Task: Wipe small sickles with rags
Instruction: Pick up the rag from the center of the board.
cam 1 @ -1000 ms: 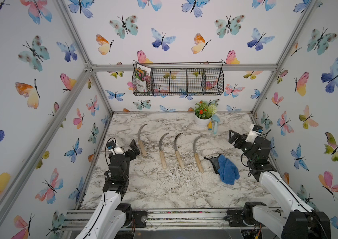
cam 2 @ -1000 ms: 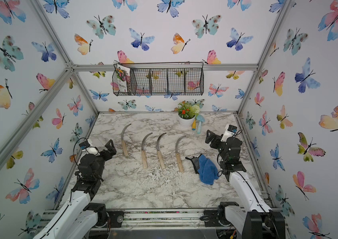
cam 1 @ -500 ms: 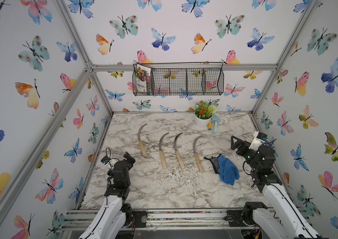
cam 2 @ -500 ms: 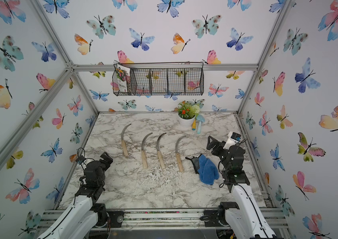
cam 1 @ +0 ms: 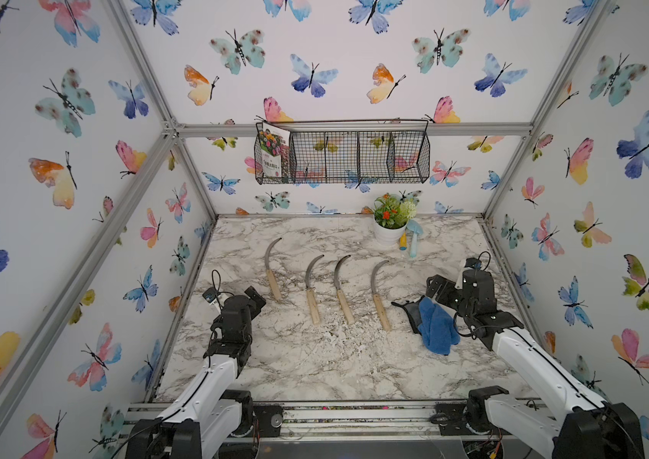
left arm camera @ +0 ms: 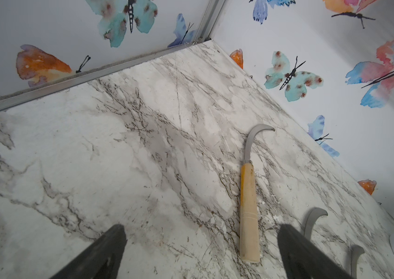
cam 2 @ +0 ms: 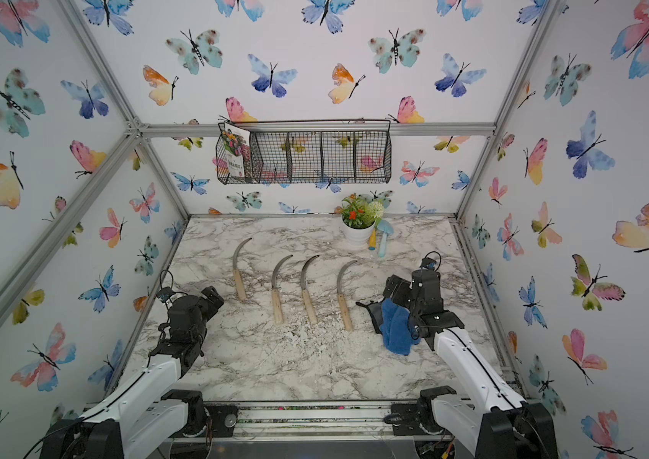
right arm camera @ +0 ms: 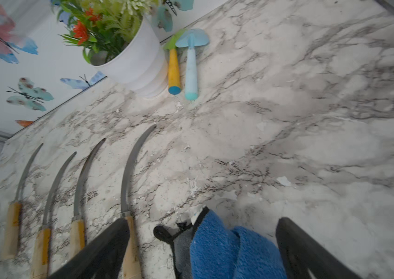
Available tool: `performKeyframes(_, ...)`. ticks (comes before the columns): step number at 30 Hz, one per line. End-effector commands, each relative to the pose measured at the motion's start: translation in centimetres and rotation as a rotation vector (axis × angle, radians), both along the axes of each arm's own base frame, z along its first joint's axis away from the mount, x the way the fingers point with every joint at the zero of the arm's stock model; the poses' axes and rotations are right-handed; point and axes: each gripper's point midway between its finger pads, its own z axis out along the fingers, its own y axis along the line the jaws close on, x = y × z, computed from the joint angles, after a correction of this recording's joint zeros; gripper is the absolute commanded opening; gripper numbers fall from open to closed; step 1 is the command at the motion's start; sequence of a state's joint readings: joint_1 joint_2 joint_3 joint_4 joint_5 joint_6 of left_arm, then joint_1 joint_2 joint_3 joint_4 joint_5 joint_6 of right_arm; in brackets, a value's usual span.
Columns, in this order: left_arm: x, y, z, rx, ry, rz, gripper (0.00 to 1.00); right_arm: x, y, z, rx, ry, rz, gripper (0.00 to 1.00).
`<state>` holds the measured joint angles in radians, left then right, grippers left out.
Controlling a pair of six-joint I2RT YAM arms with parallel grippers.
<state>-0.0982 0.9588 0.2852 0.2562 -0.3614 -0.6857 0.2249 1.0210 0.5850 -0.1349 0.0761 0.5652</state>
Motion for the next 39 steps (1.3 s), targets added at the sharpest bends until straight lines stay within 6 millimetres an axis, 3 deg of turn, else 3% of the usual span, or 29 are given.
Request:
performKeyframes(1,0.4,-0.3,0.1,0.002,0.014,-0.02,1.0,-2.2,-1.3,-1.7,-0.043,0.08,-0.069,0.98)
performKeyframes(6,0.3,-0.4,0.2,0.001,0.011,-0.03,0.99,-3.6,-1.5,-3.9,-0.039,0.152,-0.083,0.98)
performKeyframes(16,-0.1,-0.6,0.5,-0.006,-0.018,-0.044,0.99,-6.1,2.4,-8.1,0.02,0.269,0.034,0.98)
performKeyframes(23,-0.1,-0.8,0.6,-0.007,-0.022,-0.052,0.99,-7.9,4.0,-10.5,-0.061,0.359,0.069,0.98)
performKeyframes(32,0.0,-1.0,0.7,-0.004,-0.028,-0.064,0.99,-7.9,4.4,-14.0,-0.249,0.482,0.017,0.95)
performKeyframes(34,0.0,-1.0,0.7,-0.003,-0.028,-0.064,0.99,-7.6,4.6,-14.3,-0.259,0.483,0.017,0.77)
performKeyframes(36,0.0,-1.1,0.8,-0.002,-0.028,-0.065,1.0,-7.3,5.0,-14.2,-0.25,0.469,0.027,0.42)
performKeyframes(37,0.0,-1.1,0.8,-0.002,-0.029,-0.065,1.0,-7.2,5.1,-14.0,-0.248,0.46,0.033,0.29)
performKeyframes(39,0.0,-1.1,0.9,-0.004,-0.032,-0.064,0.98,-6.8,5.2,-13.4,-0.245,0.434,0.037,0.18)
